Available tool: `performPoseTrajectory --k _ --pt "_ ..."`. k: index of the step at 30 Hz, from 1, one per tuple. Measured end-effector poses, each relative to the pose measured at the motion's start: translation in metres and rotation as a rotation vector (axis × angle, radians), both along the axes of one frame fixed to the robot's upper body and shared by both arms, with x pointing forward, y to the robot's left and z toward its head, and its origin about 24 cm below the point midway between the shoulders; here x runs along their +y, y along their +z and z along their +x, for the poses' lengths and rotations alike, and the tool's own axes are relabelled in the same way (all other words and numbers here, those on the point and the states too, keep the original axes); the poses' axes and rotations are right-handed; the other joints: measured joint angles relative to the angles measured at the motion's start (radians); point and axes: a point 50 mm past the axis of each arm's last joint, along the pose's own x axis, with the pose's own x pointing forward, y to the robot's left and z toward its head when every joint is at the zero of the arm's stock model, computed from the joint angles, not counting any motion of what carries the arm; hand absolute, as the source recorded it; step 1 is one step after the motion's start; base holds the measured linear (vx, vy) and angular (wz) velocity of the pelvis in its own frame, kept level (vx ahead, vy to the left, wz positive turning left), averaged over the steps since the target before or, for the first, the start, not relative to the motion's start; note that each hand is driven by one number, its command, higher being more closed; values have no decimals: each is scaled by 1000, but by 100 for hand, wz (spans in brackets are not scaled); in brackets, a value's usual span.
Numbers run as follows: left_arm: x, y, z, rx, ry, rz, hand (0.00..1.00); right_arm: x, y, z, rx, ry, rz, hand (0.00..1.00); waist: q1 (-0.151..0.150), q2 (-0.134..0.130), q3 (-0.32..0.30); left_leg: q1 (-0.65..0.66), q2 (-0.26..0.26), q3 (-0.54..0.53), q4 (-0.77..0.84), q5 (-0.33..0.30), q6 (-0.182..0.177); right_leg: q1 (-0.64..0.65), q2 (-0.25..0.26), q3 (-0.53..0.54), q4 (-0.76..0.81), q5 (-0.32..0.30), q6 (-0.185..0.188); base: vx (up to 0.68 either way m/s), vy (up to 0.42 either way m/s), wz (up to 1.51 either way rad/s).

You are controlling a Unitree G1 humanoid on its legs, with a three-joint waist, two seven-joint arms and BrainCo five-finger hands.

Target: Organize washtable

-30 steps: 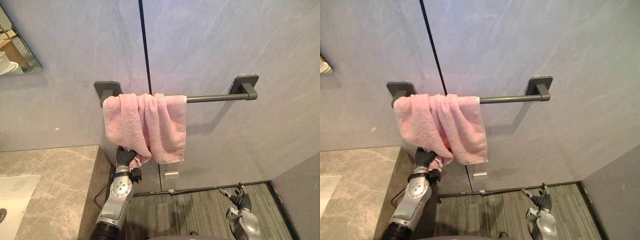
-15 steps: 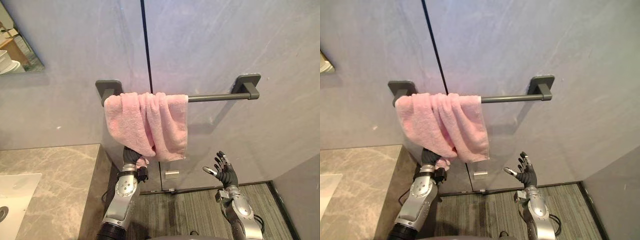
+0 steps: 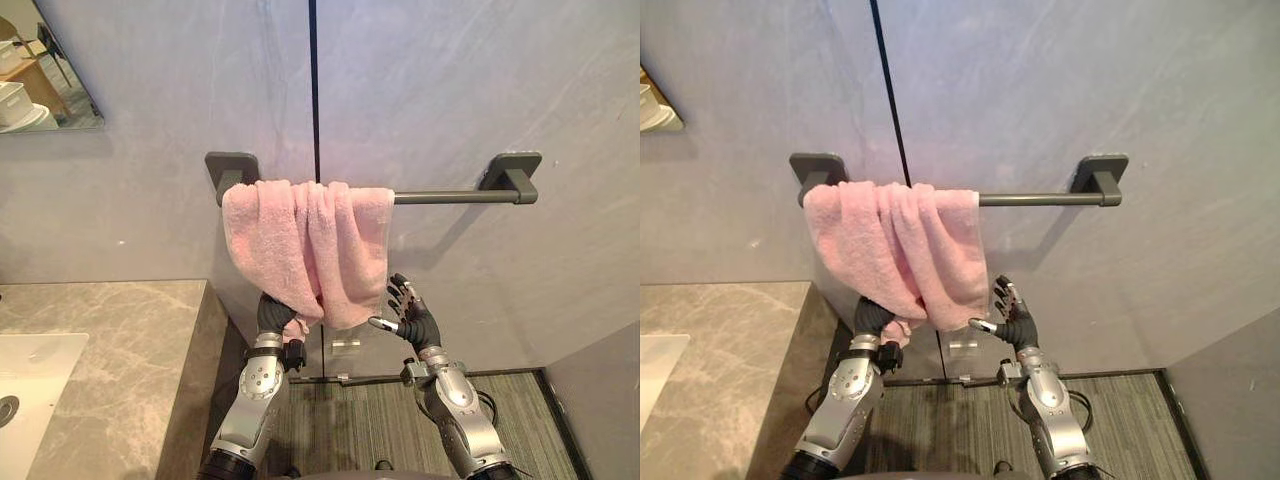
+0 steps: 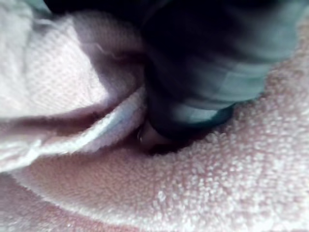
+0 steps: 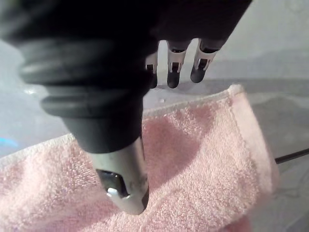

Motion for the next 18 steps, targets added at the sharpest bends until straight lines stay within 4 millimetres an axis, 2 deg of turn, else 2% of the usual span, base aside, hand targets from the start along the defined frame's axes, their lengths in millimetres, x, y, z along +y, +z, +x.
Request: performPoseTrajectory --k 7,18 --pt "-3 0 -1 1 -12 -2 100 -3 4 8 -13 -19 -22 0 2 -1 0 -10 0 -8 2 2 3 0 0 -6 0 0 0 -24 -23 3" --pt "-4 -2 -2 14 -19 -32 100 -7 3 16 -7 -55 -48 0 18 -18 1 -33 0 -18 9 3 4 -16 1 -12 3 0 -1 -14 -10 1"
